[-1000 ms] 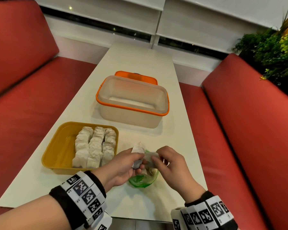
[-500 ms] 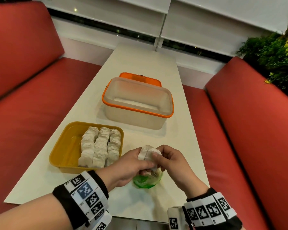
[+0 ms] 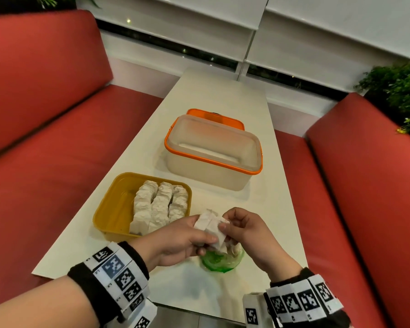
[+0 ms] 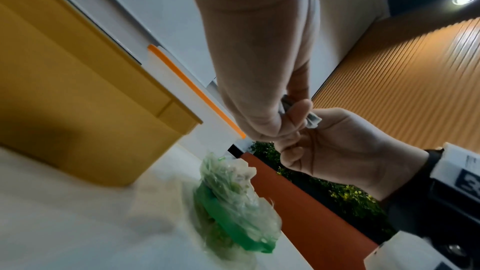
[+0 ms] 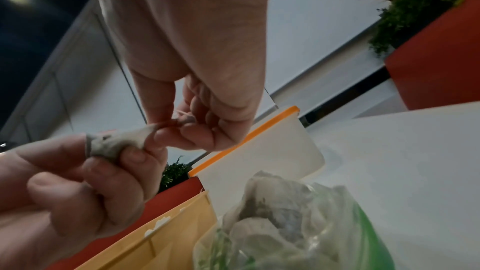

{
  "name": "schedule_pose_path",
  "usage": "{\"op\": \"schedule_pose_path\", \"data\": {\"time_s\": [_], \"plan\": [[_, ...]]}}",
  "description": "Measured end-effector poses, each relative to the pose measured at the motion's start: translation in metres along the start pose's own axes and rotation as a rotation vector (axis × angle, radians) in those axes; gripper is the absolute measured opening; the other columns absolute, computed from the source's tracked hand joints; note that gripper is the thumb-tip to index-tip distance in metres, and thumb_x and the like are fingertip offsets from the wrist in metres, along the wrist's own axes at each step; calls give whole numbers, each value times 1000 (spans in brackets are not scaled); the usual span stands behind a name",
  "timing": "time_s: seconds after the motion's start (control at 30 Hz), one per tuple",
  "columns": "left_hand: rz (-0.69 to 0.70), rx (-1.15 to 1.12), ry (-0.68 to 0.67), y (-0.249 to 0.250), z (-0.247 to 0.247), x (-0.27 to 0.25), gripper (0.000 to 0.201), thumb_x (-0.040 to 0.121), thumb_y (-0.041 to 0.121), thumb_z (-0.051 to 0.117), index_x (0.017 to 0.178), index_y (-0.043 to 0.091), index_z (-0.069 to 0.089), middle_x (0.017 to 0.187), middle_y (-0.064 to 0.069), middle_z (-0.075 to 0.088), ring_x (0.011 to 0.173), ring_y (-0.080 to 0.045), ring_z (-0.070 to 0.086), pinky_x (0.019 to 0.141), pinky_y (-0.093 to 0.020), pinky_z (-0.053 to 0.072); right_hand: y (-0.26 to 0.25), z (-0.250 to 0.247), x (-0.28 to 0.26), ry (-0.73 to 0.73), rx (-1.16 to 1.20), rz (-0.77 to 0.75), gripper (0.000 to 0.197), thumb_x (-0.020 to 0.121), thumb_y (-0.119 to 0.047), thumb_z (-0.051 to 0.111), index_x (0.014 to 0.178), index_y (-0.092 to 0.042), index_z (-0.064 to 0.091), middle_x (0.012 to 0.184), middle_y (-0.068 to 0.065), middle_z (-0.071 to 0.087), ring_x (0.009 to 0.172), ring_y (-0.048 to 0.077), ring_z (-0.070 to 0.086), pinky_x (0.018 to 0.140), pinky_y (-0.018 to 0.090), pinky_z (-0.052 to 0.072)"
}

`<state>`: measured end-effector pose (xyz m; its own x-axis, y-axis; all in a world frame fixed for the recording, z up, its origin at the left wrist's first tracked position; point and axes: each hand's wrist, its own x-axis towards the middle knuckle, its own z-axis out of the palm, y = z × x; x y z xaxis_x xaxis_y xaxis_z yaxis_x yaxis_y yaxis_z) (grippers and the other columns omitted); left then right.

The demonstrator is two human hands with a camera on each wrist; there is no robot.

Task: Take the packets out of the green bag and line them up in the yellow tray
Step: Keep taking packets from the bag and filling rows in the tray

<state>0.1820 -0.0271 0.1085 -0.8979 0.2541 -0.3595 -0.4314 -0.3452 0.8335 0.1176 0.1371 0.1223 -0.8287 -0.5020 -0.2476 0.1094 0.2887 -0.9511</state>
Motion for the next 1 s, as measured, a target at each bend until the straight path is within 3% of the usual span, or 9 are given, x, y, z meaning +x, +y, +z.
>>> {"op": "schedule_pose_path", "data": {"time_s": [0.27,0.4,0.47,0.57,0.67,0.83,1.0], "plan": [[58,140,147,1,-16,-20,28,79,-10,64,95,12,59,75,-5,64,66,-14,55,50,-20,38,-20,19,0,-12,-361,-98,10,83,-9,67,75,-14,64,65,4,60,61,15,52,61,30,44],[146,278,184,7,-30,-35,25,67,2,72,85,16,61,72,0,61,71,-16,54,57,-25,41,-37,30,6,-63,-423,-89,16,80,-6,69,68,-15,64,60,-2,58,56,10,50,59,27,42],[167,266,185,9,-42,-42,24,72,-1,72,88,15,63,76,0,63,75,-15,56,63,-27,43,-51,39,10,-140,-401,-63,17,80,-2,69,69,-13,64,57,-3,56,51,7,51,55,22,41],[188,167,249,13,-58,-52,26,79,-6,67,96,13,62,79,-1,67,69,-9,61,61,-21,47,-73,54,22,-217,-451,-68,12,81,-2,69,73,-10,64,55,-3,57,52,7,55,52,20,41],[198,-38,390,19,-75,-63,22,85,-4,61,102,9,59,71,-2,63,56,-7,54,52,-20,39,-95,72,43,-203,-567,-119,14,81,-5,70,72,-14,65,56,-5,58,53,7,55,52,21,42],[201,-207,585,25,-111,-79,21,91,-4,39,104,6,52,87,-15,59,69,-18,55,56,-25,41,-121,110,80,-182,-868,-236,8,82,-11,68,76,-15,66,62,-6,60,56,5,52,52,16,41],[181,-161,596,18,-127,-87,36,90,-9,34,122,4,44,97,-17,60,82,-22,62,64,-26,51,-122,151,123,-208,-1017,-296,9,81,-11,67,73,-13,64,69,-3,58,61,7,48,51,19,35]]}}
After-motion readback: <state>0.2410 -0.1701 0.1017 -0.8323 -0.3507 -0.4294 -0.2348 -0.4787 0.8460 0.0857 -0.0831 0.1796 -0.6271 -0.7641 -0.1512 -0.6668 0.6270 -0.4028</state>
